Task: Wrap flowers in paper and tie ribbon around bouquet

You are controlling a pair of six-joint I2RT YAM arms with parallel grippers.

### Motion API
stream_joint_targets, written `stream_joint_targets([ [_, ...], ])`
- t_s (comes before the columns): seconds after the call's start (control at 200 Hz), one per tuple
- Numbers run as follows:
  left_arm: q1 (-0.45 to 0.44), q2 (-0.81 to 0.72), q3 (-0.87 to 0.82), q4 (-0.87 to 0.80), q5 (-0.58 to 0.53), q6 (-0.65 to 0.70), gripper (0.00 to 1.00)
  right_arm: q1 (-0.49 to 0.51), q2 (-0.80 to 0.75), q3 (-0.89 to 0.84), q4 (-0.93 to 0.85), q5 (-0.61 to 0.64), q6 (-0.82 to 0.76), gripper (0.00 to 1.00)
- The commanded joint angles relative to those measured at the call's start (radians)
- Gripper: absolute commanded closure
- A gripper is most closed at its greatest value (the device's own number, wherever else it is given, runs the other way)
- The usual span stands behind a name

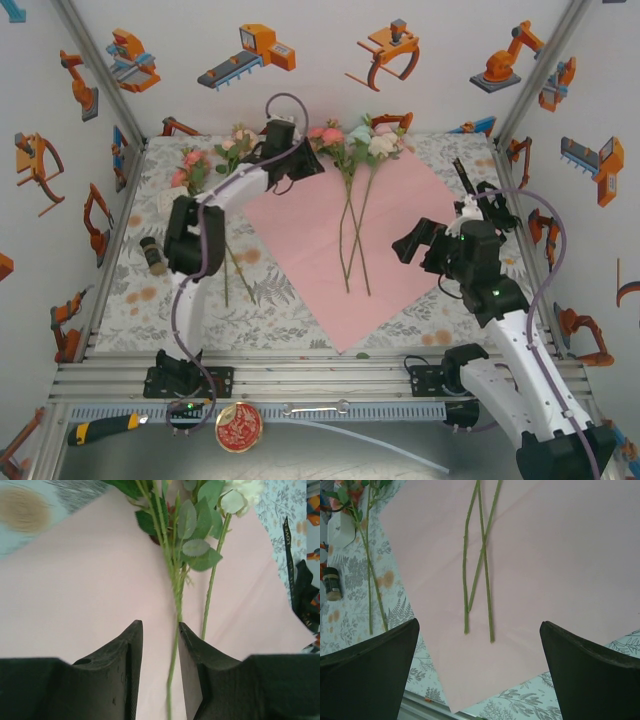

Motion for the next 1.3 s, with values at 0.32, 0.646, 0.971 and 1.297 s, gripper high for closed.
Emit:
stream_joint_targets([
  [0.32, 0.185, -0.329, -0.365, -0.313, -0.492, 0.514, 0.65, 0.007, 0.051, 0.005, 0.07, -0.026, 0.036, 0.04],
  [0.646, 0.214, -0.086, -0.192, -0.429, -0.568, 0.59, 0.66, 0.006, 0.077, 0.009, 0.081, -0.044, 0.055, 0.05],
  [0.971, 0.251, 0.008, -0.071, -0.5, -0.519, 0.585, 0.93, 0.006, 0.067, 0.025, 0.059, -0.028, 0.048, 0.05],
  [1.297, 0.288, 0.003, -0.029, -0.491, -0.409, 0.56, 0.67, 0.007, 0.067, 0.026, 0.055, -0.03, 0.05, 0.05],
])
